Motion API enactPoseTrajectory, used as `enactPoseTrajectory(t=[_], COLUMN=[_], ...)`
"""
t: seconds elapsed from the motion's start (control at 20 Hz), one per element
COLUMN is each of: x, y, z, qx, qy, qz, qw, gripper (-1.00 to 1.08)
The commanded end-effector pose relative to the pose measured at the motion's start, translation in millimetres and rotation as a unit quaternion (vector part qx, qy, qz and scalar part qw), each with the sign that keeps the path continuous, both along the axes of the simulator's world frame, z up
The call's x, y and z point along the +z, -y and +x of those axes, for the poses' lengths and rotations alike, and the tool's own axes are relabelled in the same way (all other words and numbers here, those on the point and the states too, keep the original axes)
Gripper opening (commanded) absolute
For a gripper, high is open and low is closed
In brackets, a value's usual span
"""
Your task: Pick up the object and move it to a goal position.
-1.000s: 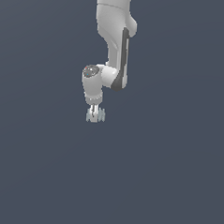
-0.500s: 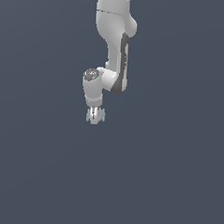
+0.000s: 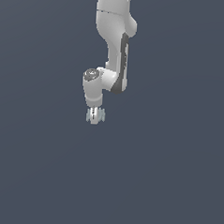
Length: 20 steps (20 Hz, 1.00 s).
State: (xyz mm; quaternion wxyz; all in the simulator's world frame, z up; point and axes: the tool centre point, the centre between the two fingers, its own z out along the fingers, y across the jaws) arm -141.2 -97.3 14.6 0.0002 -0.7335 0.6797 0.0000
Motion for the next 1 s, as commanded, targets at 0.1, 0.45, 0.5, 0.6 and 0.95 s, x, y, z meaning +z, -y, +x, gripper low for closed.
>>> enactPoseTrajectory(t=[0.1,0.45,0.5,0.6,0.95], x=[3,21,25,33,71], y=[-2,-17,-20,-27,-58], z=[4,26,30,41,88], qx=[0.000,0.000,0.000,0.000,0.000], qy=[0.000,0.000,0.000,0.000,0.000], qz=[0.000,-0.001,-0.001,-0.001,-0.002], qw=[1.0000,1.0000,1.0000,1.0000,1.0000], gripper=[-1.00,-1.00,-1.00,-1.00,-1.00])
